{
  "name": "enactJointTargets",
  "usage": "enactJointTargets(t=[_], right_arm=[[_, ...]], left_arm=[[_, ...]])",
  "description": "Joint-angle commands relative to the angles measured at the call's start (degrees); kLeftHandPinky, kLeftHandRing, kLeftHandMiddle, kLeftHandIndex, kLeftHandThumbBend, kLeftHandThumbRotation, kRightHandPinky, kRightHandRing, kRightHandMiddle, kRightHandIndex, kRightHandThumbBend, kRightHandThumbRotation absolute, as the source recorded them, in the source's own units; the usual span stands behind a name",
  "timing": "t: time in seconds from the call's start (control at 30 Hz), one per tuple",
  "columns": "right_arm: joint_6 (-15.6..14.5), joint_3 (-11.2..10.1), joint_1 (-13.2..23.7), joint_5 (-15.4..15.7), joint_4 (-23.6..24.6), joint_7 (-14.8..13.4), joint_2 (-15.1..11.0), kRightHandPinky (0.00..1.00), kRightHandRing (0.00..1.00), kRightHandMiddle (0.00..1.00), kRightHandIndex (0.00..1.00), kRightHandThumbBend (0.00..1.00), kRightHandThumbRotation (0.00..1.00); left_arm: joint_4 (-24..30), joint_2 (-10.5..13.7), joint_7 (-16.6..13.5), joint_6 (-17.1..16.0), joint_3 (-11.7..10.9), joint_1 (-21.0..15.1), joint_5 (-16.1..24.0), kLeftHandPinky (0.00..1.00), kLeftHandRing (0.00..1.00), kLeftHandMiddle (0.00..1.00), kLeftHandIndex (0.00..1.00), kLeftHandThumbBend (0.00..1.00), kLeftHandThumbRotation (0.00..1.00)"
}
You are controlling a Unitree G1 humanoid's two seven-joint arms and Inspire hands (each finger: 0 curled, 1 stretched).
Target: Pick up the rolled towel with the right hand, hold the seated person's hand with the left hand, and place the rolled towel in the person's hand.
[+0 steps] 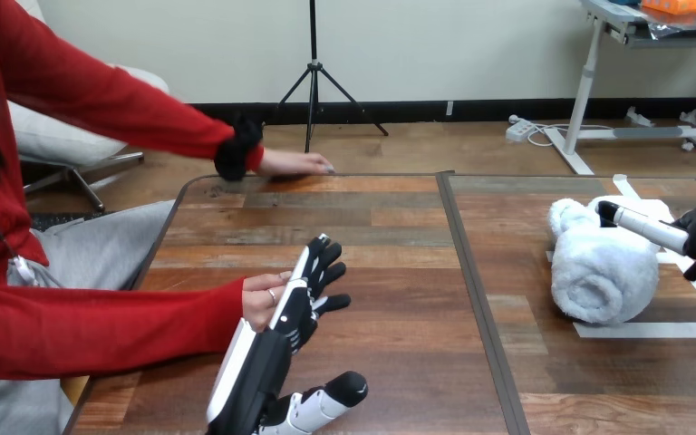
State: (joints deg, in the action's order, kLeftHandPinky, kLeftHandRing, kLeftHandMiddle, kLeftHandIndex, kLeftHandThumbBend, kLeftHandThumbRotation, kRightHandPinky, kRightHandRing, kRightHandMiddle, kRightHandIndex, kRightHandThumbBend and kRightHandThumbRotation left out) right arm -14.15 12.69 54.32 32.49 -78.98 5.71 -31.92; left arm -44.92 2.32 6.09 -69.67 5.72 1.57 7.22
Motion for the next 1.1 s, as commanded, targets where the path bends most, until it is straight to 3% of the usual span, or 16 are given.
enactJointTargets(t=[0.0,0.17,0.27,0.37,0.5,0.7,0.8,0.97,1.07], right_arm=[[1.3,1.9,4.4,1.3,0.1,0.6,-0.1,0.51,0.83,0.89,0.92,1.00,1.00],[1.0,1.6,4.5,0.8,0.1,0.6,0.3,0.52,0.86,0.92,0.94,1.00,1.00],[0.9,3.0,4.5,2.0,-0.1,0.6,0.5,0.54,0.86,0.91,0.93,1.00,1.00],[-0.2,2.2,4.6,1.1,-0.1,-0.2,1.0,0.55,0.85,0.91,0.92,1.00,1.00],[0.6,4.0,4.5,2.6,-0.2,0.2,1.2,0.55,0.84,0.90,0.92,1.00,1.00],[0.3,4.0,4.5,2.2,-0.2,-0.3,1.7,0.49,0.77,0.85,0.89,1.00,1.00],[0.1,3.8,4.4,1.9,-0.2,-0.9,2.0,0.40,0.67,0.79,0.86,1.00,1.00],[-0.3,3.4,4.3,1.5,-0.2,-1.9,2.6,0.34,0.67,0.81,0.87,1.00,1.00],[-0.2,4.3,4.3,2.3,-0.3,-1.4,2.9,0.35,0.70,0.83,0.87,1.00,1.00]], left_arm=[[3.4,0.4,-0.6,-1.3,-0.5,-1.0,-0.5,0.82,0.92,0.96,0.99,1.00,0.79],[4.4,0.6,-1.3,-1.0,-1.0,-0.2,0.5,0.82,0.92,0.95,0.99,1.00,0.80],[4.9,0.8,-1.4,-0.8,-0.9,0.3,0.5,0.81,0.92,0.95,0.99,1.00,0.80],[5.4,1.0,-1.5,-0.7,-0.9,0.8,0.6,0.81,0.92,0.95,0.99,1.00,0.80],[5.7,1.2,-1.8,-1.0,-1.0,1.3,0.8,0.81,0.92,0.95,0.99,1.00,0.81],[6.1,1.6,-1.7,-1.0,-0.7,1.6,0.2,0.81,0.92,0.96,1.00,1.00,0.81],[6.2,1.6,-1.6,-1.0,-0.6,1.7,0.0,0.81,0.93,0.96,1.00,1.00,0.80],[6.6,1.9,-1.3,-0.9,-0.4,2.0,-0.6,0.81,0.93,0.97,1.00,1.00,0.79],[6.8,1.9,-1.2,-0.9,-0.3,2.2,-1.0,0.81,0.93,0.97,1.00,1.00,0.79]])
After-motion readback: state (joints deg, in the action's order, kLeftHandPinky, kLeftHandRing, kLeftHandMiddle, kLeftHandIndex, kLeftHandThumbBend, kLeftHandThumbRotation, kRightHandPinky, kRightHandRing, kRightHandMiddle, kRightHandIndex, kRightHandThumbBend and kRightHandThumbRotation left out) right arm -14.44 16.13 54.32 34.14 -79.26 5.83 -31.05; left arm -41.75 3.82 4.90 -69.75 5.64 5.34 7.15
